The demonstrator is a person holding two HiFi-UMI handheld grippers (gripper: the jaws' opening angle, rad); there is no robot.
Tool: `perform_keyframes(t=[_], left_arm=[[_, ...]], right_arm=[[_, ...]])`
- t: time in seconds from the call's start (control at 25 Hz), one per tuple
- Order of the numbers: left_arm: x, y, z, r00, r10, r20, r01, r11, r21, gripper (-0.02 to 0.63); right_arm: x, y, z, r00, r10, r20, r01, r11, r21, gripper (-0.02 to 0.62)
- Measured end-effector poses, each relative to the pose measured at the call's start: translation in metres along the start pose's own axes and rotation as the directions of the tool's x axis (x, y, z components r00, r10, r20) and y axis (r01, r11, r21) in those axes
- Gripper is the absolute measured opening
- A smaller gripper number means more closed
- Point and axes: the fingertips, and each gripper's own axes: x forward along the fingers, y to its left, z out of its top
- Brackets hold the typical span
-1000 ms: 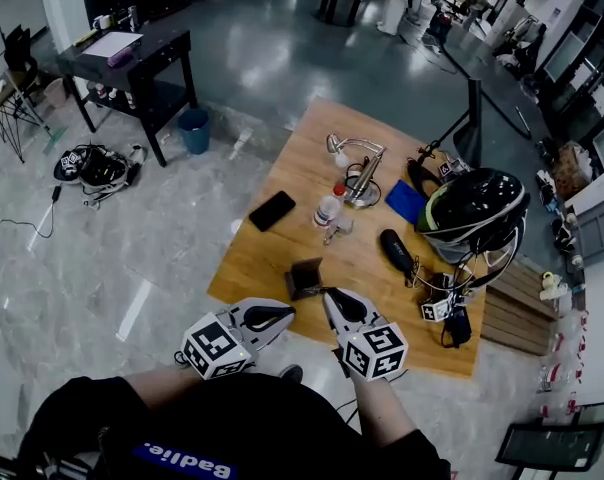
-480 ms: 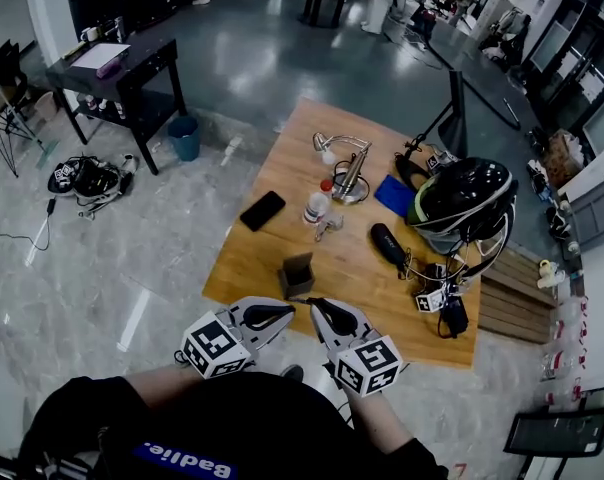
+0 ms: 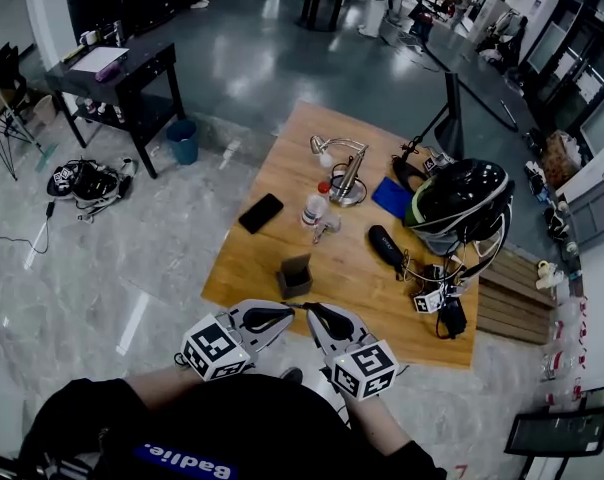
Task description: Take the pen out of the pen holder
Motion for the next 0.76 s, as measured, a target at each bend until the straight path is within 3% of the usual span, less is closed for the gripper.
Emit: perform_keyframes(t=[0.76], left_arm=[[-0.0054, 0.0012, -0.0004, 1.000, 0.012, 0.003, -0.012, 1.000, -0.003, 0.009]], right_arm=[[0.0031, 0.0014, -0.0001, 1.000, 0.005, -0.006, -0.005, 1.000, -0.003, 0.049]])
